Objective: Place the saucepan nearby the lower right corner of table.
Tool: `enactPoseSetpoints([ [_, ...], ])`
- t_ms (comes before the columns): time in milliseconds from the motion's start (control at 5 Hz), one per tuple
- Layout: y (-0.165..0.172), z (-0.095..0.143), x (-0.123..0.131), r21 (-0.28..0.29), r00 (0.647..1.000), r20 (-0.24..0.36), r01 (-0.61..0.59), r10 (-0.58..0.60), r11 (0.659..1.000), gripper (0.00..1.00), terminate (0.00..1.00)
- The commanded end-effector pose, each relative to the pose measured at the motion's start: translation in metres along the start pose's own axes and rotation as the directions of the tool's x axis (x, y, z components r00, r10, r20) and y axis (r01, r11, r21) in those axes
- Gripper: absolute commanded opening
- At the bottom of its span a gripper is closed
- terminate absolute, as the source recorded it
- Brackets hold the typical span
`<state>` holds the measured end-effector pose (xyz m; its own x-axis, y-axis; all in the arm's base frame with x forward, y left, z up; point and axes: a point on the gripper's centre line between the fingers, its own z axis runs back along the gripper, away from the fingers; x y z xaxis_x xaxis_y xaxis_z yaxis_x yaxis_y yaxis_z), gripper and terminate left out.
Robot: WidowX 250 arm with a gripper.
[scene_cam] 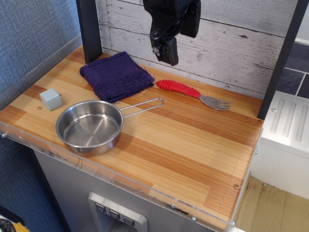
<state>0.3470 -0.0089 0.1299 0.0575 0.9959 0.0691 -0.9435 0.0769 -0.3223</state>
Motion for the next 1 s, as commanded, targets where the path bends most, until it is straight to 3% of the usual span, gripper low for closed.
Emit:
enactPoseSetpoints([
  [0,0.001,0.027,0.014,-0.044,0.929,0.091,0.362,-0.357,0.931,1.00,0.00],
  [200,0.012,0.031,0.018,-0.075,0.812,0.080,0.583,-0.578,0.809,1.00,0.00],
  [400,0.030,0.020,0.010,-0.069,0.654,0.040,0.756,-0.755,0.651,1.00,0.00],
  [600,0.057,0.005,0.014,-0.035,0.501,-0.010,0.865,-0.865,0.501,1.00,0.00],
  [800,0.074,-0.007,0.017,0.042,0.371,-0.030,0.928,-0.928,0.370,1.00,0.00],
])
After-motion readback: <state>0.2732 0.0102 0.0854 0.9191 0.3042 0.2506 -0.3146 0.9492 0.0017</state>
